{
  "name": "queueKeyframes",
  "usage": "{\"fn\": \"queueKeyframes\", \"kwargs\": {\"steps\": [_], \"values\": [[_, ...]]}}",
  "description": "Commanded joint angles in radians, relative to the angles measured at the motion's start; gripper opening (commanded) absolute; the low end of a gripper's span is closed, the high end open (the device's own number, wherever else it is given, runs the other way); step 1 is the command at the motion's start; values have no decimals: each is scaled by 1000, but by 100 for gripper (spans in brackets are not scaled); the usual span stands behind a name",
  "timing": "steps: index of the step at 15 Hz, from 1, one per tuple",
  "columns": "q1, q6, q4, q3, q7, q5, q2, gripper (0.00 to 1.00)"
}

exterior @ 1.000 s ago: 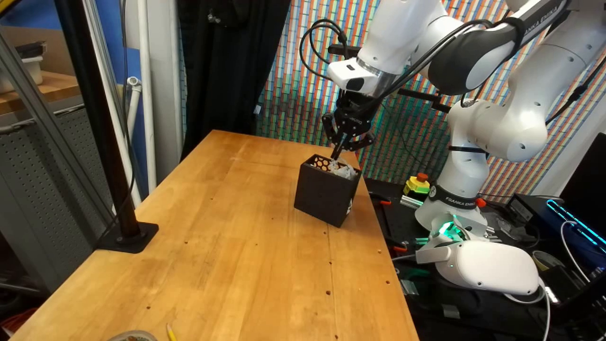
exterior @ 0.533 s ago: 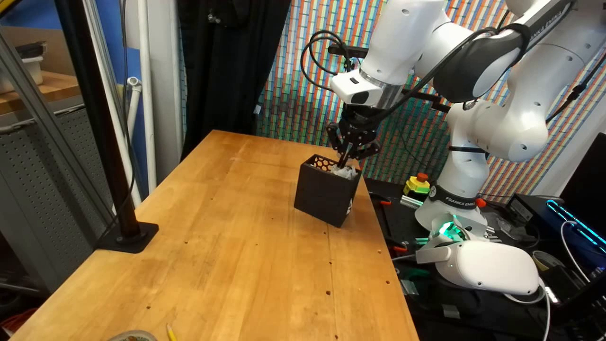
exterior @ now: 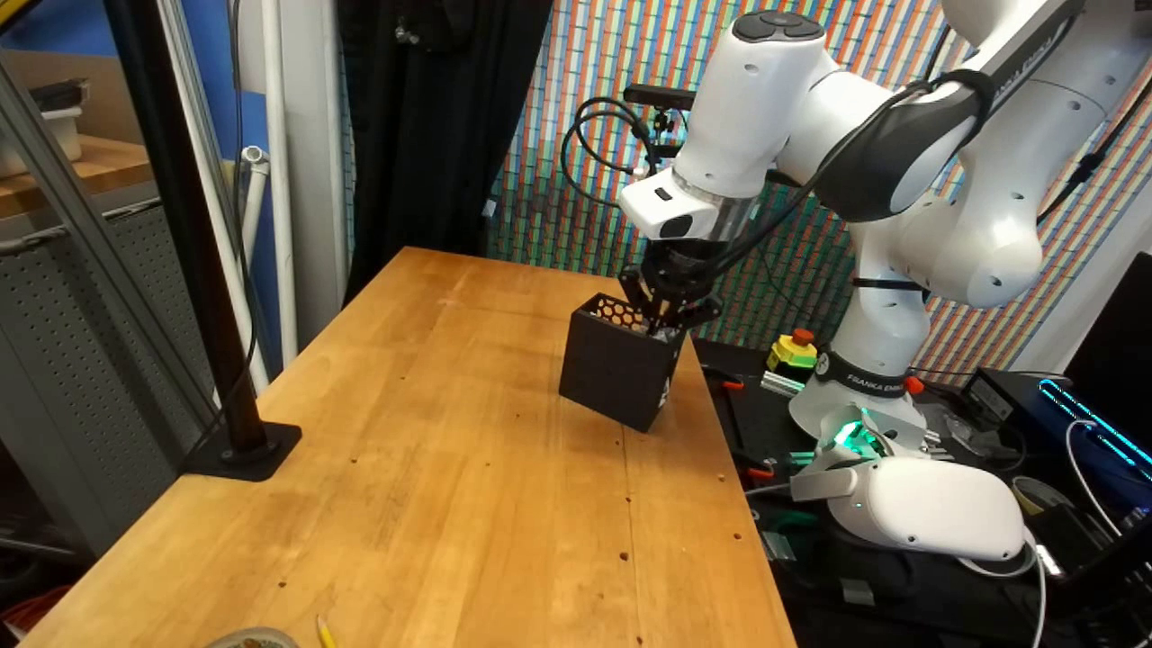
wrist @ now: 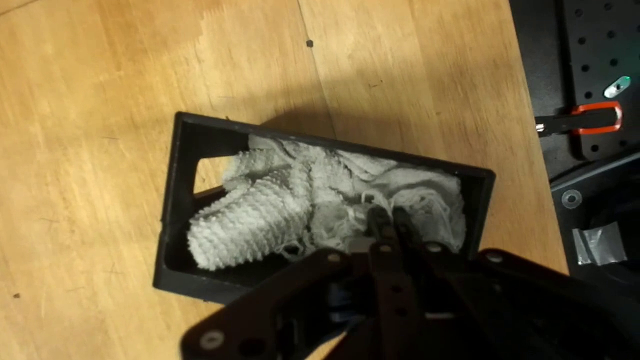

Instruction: Pick up the white towel from from the table and put it in the small black basket.

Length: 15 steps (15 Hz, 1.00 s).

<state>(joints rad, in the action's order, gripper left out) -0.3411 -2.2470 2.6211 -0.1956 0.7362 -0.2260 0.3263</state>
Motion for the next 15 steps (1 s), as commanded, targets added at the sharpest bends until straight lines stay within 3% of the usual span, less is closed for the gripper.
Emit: {"fn": "queueKeyframes", "kwargs": {"steps": [1, 10, 15], "values": [[13, 3, -52, -9, -32, -11, -97, 5], [60, 112, -206, 3, -37, 10, -289, 5], [86, 205, -308, 20, 48, 141, -300, 5]]}}
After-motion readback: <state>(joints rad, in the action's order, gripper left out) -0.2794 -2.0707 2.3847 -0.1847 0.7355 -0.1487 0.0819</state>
